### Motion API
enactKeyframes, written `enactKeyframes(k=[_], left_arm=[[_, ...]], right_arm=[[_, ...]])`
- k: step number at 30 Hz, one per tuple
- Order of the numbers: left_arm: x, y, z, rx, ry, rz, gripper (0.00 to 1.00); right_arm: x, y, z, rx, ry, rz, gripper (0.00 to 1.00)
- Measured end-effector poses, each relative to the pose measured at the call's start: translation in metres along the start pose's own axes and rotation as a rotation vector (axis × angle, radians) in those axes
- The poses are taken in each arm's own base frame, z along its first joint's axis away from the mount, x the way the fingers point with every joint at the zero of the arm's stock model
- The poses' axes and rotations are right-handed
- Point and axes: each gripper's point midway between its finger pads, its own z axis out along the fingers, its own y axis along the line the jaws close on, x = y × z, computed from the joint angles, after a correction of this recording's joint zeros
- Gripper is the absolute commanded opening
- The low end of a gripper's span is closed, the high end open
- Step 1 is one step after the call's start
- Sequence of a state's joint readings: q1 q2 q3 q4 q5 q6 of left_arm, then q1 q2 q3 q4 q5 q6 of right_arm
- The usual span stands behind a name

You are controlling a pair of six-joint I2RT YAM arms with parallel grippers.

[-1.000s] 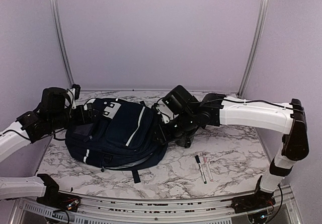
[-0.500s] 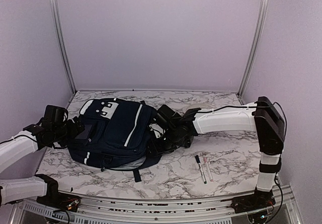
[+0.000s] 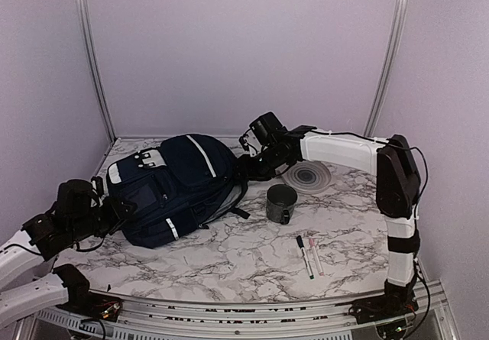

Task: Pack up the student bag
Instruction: Rotate the student bag at the center of the board, then hold the largest pocket of the student bag.

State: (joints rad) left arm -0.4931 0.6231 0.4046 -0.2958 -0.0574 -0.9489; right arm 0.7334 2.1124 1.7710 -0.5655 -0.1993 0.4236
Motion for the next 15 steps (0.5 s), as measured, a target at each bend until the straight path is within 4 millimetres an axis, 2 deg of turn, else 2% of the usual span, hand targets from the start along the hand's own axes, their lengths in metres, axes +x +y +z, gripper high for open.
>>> enactKeyframes(k=[4,6,8,11,15], left_arm=[[-0.006,-0.028,-0.022,0.105,-0.027,0.075,0.47],[-0.007,-0.038,-0.026,0.125,-0.022,0.133,0.46],[-0.002,-0.047,-0.025,0.129,0.006,0.207,0.46],[0.011,-0.062,-0.020,0.128,0.051,0.368,0.47],[0.027,-0.072,-0.011,0.111,0.084,0.604,0.53]], right_arm=[[0.018,0.008,-0.031,0.001,-0.001,-0.021,0.46],[0.036,0.012,-0.048,-0.007,0.008,-0.019,0.44],[0.054,0.017,-0.057,-0.019,0.016,-0.019,0.43],[0.090,0.046,-0.049,-0.072,0.048,-0.077,0.43],[0.139,0.094,-0.015,-0.157,0.152,-0.194,0.42]])
